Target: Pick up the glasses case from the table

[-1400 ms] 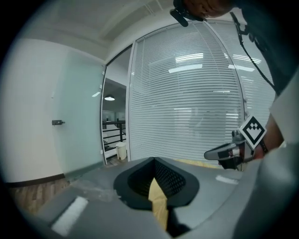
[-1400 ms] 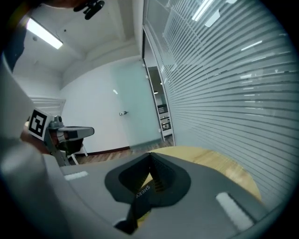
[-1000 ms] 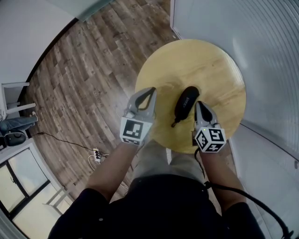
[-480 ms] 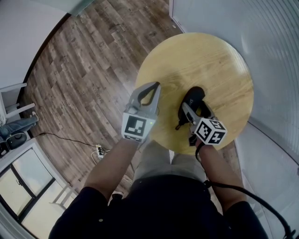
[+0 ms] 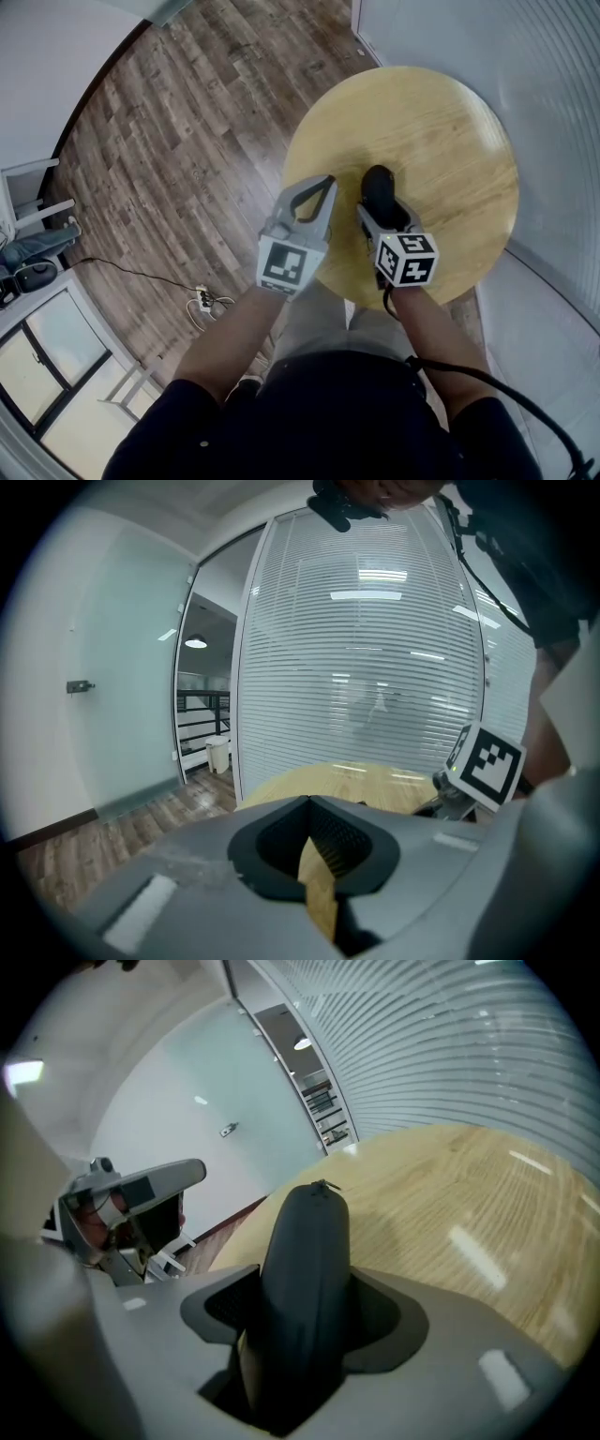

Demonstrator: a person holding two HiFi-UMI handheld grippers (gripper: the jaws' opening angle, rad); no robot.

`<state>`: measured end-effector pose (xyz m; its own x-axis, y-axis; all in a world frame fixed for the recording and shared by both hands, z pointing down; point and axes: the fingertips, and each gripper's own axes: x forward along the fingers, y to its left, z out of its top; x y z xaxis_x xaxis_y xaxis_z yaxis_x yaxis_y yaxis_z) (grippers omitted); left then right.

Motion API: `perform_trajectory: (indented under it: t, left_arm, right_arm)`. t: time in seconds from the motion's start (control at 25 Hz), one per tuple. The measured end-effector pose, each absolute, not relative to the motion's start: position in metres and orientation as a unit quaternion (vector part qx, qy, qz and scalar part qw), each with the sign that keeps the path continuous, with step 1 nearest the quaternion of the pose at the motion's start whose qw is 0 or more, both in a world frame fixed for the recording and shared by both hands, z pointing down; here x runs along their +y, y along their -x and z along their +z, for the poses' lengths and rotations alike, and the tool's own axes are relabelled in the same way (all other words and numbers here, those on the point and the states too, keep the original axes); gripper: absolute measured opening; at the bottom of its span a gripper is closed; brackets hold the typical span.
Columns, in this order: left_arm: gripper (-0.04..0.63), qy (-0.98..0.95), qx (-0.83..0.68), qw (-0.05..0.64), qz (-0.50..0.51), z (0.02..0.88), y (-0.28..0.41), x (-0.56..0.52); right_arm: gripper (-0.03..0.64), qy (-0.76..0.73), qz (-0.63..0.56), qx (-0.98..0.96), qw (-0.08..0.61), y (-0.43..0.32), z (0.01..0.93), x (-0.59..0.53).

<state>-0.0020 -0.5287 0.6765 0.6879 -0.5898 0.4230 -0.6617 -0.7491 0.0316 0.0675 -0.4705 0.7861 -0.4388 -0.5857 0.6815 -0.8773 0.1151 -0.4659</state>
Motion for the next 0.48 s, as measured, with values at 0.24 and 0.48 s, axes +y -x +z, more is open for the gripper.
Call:
perform_trajectory:
  t: [0.24,0.48]
  left_arm:
    - [0.003,-0.918,-0.334,0.087,0.195,0.667,0.004,-0.508]
    - [0.003,-0.922,-0.336,0.076,0.177,0.643,0.004,-0.493]
  right_arm:
    - [0.285,-0.499,0.434,-0.734,0.153,-0.073,0.767,-0.452]
    - [0.285,-0.530,0.398,-0.737,0.134,-0.103,0.721,-0.441]
